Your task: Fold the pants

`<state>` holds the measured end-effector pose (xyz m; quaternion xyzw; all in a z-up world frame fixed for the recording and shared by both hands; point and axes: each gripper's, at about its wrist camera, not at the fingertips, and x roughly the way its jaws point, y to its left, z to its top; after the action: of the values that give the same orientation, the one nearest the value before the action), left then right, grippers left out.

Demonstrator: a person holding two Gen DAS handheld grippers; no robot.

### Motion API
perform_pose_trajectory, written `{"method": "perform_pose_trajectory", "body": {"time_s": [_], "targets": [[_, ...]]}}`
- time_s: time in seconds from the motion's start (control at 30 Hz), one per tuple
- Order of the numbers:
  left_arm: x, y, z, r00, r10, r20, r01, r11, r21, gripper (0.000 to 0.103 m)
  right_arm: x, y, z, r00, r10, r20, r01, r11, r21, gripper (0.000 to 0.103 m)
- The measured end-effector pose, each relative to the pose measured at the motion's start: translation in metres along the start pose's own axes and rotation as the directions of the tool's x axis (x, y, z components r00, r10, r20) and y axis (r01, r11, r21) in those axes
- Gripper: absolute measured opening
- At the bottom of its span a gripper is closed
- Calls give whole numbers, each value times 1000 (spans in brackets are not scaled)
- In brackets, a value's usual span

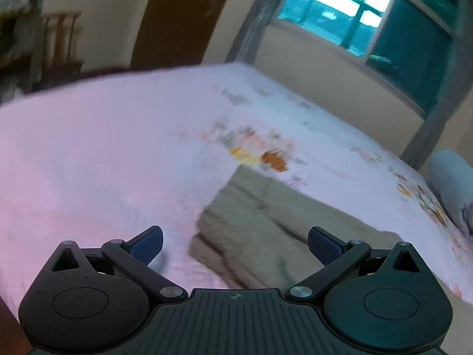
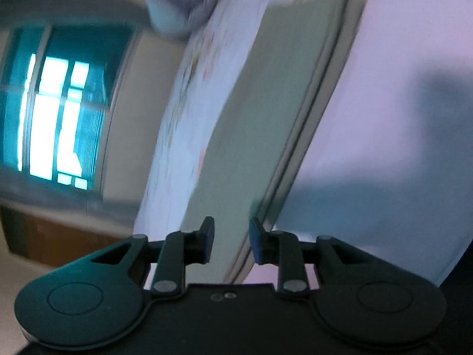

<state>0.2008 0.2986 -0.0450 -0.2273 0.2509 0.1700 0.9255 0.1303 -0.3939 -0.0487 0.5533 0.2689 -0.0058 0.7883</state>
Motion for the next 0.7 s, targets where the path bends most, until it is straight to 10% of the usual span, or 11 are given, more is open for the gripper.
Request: {"method": "perform_pose_trajectory", "body": {"time_s": [0.2, 0.37, 0.7], "targets": [[0, -68, -13, 996, -89, 8, 87, 986, 144, 103, -26, -30, 49, 987, -25, 156, 9, 995, 102, 18], [50, -83, -42, 987, 22, -159, 8, 983, 186, 103, -25, -37, 74, 973, -49, 224, 19, 991, 136, 17], [59, -88, -55, 985, 44, -167, 6, 958, 288, 103, -1, -53, 99, 980, -96, 176, 72, 988, 137, 0]]}}
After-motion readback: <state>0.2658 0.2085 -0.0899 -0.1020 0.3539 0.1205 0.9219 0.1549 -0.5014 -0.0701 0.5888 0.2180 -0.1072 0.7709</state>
